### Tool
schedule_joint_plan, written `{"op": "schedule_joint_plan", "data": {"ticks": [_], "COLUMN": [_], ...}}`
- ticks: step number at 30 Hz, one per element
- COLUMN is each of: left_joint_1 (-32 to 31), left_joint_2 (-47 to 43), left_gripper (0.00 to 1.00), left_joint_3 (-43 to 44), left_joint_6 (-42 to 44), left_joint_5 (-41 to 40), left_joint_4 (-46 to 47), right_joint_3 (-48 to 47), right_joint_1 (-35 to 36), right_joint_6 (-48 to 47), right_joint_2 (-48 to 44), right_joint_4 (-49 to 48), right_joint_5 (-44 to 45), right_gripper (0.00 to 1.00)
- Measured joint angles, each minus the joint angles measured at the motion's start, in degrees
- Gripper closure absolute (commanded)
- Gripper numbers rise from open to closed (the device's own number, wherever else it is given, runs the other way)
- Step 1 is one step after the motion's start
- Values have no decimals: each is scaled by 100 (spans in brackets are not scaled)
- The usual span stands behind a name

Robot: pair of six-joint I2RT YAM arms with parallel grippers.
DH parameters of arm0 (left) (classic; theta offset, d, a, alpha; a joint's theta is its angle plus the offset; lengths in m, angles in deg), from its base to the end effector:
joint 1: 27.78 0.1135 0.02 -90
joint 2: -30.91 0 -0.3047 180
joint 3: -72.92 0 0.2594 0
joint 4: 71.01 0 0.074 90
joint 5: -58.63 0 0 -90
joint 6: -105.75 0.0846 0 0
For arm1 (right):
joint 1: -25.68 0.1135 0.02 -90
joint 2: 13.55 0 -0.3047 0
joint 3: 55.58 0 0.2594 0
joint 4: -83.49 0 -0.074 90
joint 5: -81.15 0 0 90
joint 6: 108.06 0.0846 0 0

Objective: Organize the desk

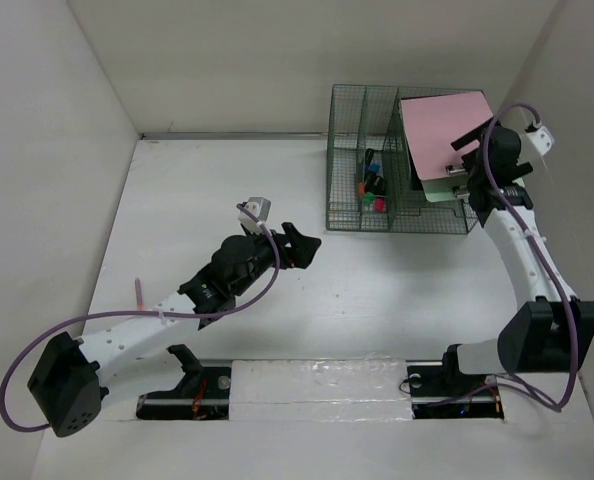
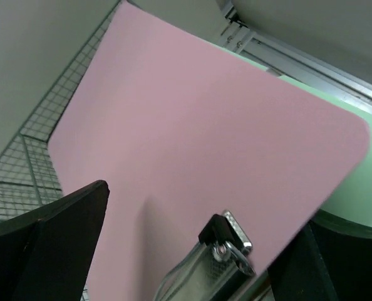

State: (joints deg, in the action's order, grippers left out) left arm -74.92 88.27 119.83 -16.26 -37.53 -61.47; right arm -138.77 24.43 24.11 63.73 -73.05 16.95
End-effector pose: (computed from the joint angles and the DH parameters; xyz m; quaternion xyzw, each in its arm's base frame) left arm 0.1895 -0.1909 0.3205 0.0563 0.7104 -0.4167 0.5643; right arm 0.3532 -0.0445 0.3922 0.4134 0.6818 0.0326 0.6027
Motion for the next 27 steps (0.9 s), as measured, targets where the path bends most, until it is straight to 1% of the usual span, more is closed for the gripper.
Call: {"op": "schedule_joint_plan", "data": {"ticks": [3, 7, 11, 13, 15, 17, 19, 20, 21, 26, 27], "left_joint_1": [0, 0, 0, 0, 0, 0, 0, 0, 0, 0, 0], "left_joint_2": [0, 7, 17, 17, 17, 17, 17, 17, 17, 17, 17], "left_gripper": [7, 7, 7, 7, 7, 7, 7, 7, 7, 7, 7], "left_joint_3": [0, 15, 24, 24, 24, 24, 24, 24, 24, 26, 26], "left_joint_6": [0, 0, 0, 0, 2, 2, 2, 2, 2, 2, 2], "left_joint_5": [20, 68, 103, 118, 133, 149, 162, 162, 162, 166, 168], "left_joint_4": [11, 11, 9, 4, 7, 4, -2, 0, 0, -15, -17], "right_joint_3": [-529, -616, -850, -979, -1121, -1235, -1333, -1364, -1381, -1576, -1569], "right_joint_1": [286, 699, 940, 1012, 1073, 1137, 1231, 1285, 1335, 1484, 1486], "right_joint_6": [-339, -833, -1244, -1416, -1556, -1644, -1746, -1801, -1838, -2022, -2033], "right_joint_2": [345, 389, 422, 424, 424, 417, 385, 348, 299, 122, 59], "right_joint_4": [450, 866, 1429, 1716, 1974, 2164, 2304, 2365, 2422, 2726, 2723], "right_joint_5": [398, 997, 1617, 1932, 2210, 2433, 2616, 2667, 2704, 2715, 2669], "right_gripper": [0, 0, 0, 3, 15, 16, 14, 5, 0, 0, 2]}}
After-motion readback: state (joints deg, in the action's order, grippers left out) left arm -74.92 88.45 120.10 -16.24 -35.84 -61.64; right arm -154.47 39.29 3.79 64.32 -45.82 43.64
